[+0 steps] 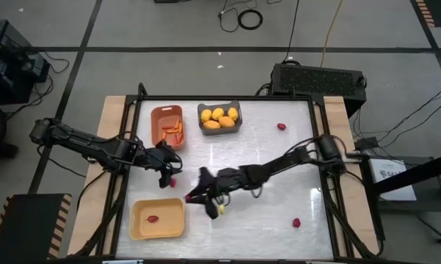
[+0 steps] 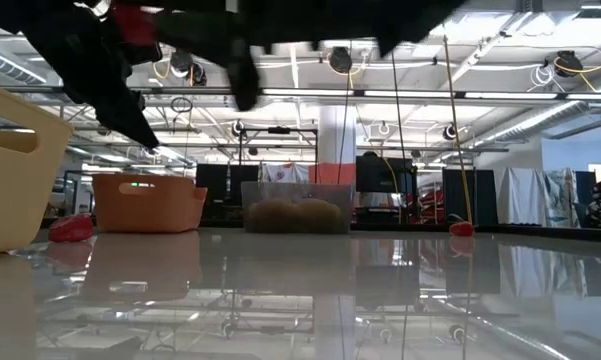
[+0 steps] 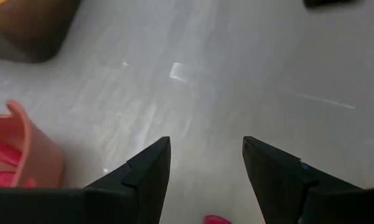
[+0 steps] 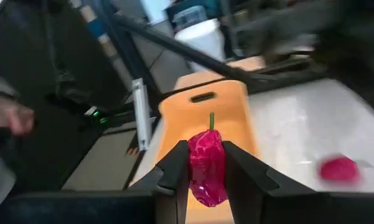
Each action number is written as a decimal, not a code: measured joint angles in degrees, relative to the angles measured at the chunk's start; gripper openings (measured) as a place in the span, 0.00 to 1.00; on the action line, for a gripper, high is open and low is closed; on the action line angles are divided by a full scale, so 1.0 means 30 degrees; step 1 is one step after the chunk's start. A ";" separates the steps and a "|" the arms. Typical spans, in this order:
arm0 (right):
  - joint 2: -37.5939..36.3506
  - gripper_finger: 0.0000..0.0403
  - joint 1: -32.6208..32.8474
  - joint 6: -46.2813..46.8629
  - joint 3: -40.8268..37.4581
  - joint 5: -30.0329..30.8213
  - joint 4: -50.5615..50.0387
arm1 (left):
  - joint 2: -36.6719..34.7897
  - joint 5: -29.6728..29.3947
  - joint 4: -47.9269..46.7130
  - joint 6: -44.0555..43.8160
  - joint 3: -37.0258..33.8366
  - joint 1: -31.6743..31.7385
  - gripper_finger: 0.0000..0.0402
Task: Sort produce into baskets
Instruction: Put the red chili pepper into the yellow bin
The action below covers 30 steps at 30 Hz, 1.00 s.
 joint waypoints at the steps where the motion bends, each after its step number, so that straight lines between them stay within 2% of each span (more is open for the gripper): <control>1: 0.0513 0.20 -0.0137 -0.0248 0.0834 -0.0723 -0.0179 | 0.0000 -0.0127 -0.0014 0.0079 0.0000 0.0021 0.52; 5: 0.2571 0.20 -0.0703 -0.0579 0.3606 -0.3827 -0.0162 | 0.0007 -0.0592 -0.0051 0.0117 0.0000 0.0240 0.52; 13: 0.5685 0.20 -0.1334 0.0005 0.7228 -0.6948 0.0036 | 0.0007 -0.0424 -0.0083 0.0539 0.0007 0.0211 0.52; 19: 0.6132 0.22 -0.1566 -0.0007 0.7785 -0.7208 -0.0077 | 0.0007 -0.0390 -0.0037 0.0590 0.0007 0.0211 0.52; 27: 0.6132 0.42 -0.1594 -0.0127 0.7785 -0.7410 -0.0145 | 0.0007 -0.0344 -0.0034 0.0527 0.0007 0.0211 0.52; 30: 0.6132 0.46 -0.1633 -0.0134 0.7785 -0.7547 -0.0132 | 0.0007 -0.0344 -0.0029 0.0560 0.0007 0.0211 0.52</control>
